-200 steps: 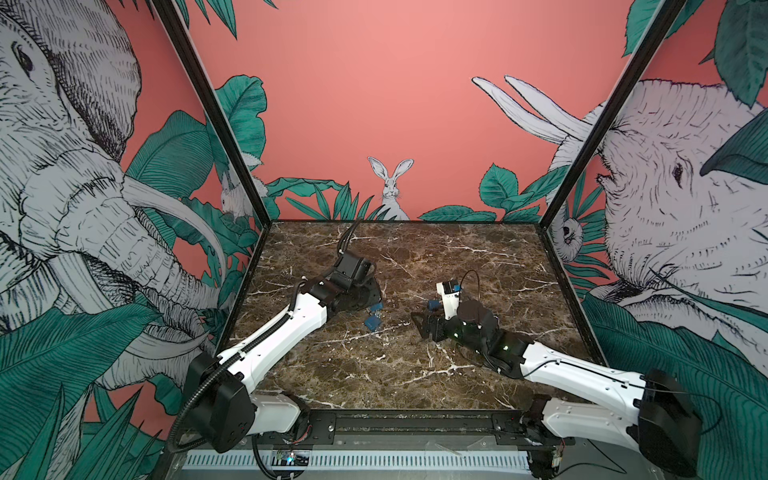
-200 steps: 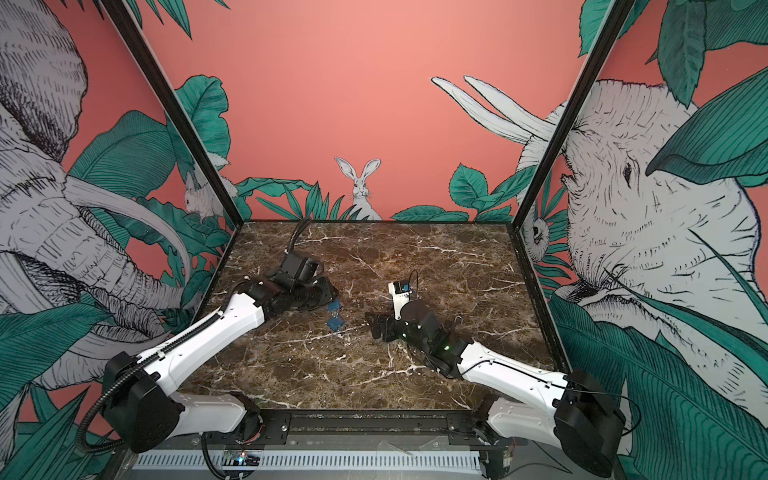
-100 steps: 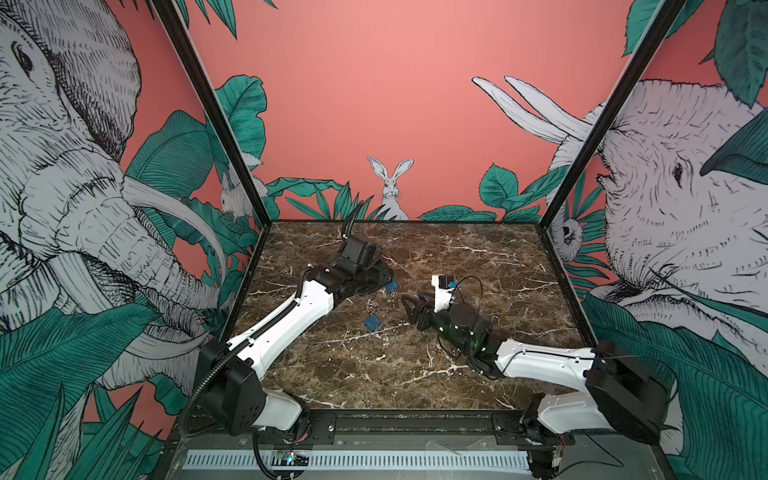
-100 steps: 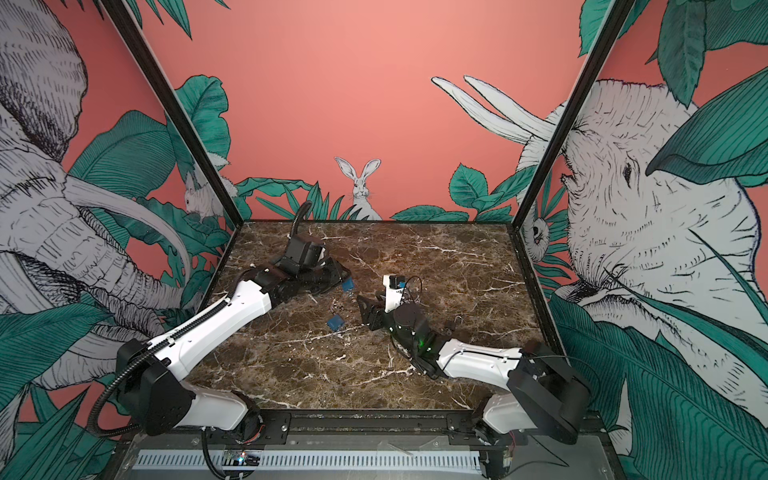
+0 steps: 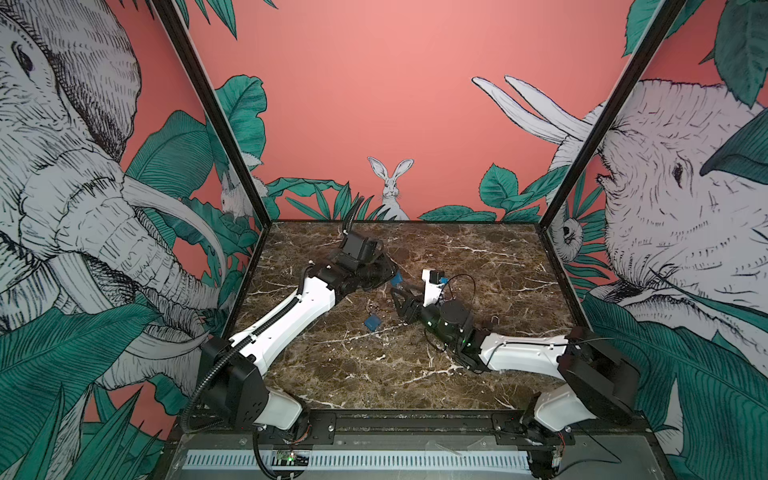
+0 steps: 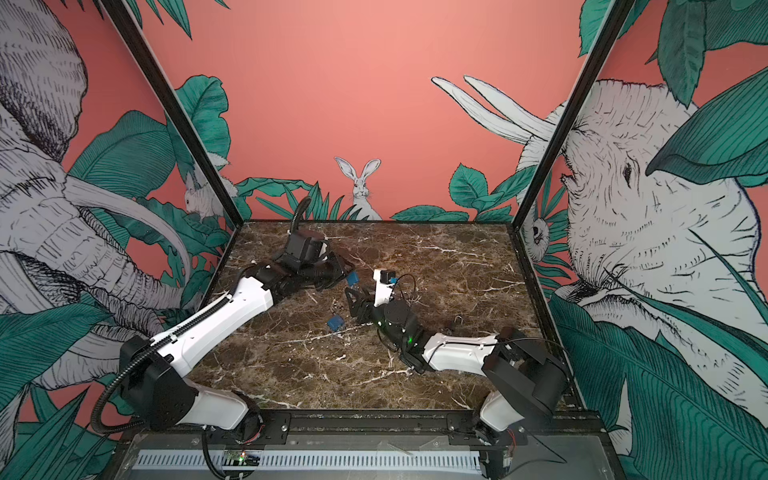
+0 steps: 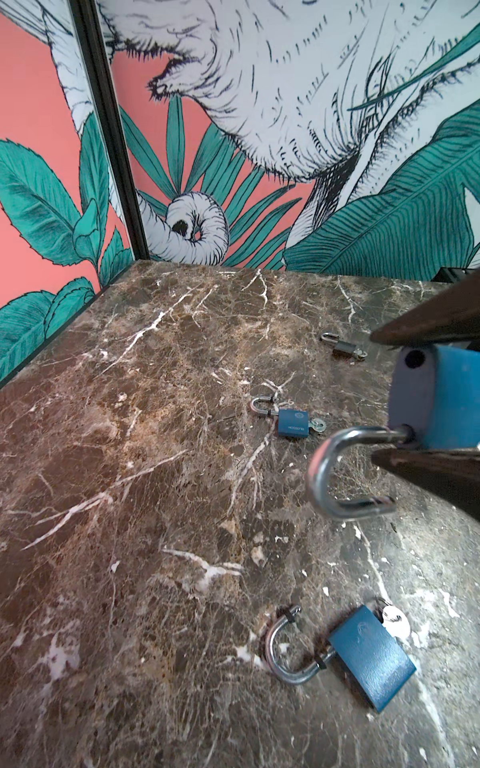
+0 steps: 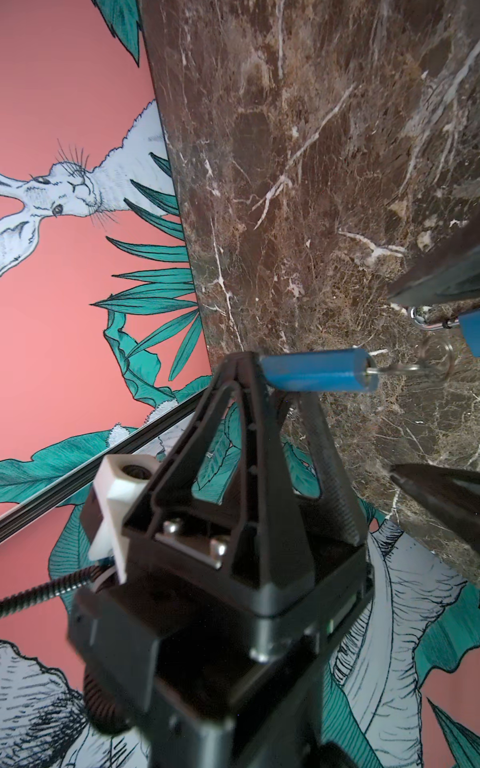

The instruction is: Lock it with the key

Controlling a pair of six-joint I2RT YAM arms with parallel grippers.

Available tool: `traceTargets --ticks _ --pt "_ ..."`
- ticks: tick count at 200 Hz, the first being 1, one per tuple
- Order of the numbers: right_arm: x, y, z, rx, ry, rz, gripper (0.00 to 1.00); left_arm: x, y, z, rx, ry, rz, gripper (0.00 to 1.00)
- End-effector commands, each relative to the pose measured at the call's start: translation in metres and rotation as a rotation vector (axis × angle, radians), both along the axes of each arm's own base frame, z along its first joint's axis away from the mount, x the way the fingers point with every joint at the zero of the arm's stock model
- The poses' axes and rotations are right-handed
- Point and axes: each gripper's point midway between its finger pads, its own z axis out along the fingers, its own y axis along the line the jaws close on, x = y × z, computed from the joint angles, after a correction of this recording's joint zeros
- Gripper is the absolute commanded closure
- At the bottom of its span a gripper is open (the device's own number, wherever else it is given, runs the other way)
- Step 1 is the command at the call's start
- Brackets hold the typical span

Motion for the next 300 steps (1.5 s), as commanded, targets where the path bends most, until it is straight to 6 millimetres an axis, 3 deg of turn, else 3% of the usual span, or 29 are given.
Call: traceTargets --ticks 1,124,230,300 --pt "0.003 0.006 0.021 0.058 -0.042 -0.002 0.43 0.003 -0.005 0.020 -0.070 -0.036 0.005 0.82" --pt "0.018 -0.020 0.025 0.057 -0.055 -0.070 0.48 -0.002 -0.004 0.020 -0.091 -0.027 0.007 0.82" --pt "0.025 -0.007 0.019 0.087 -0.036 -0.029 0.62 -0.003 -0.005 0.018 -0.112 -0.025 0.012 0.82" --pt "0.026 -0.005 0.021 0.064 -0.050 -0.027 0.65 -0.002 -0.007 0.016 -0.116 -0.016 0.005 0.82"
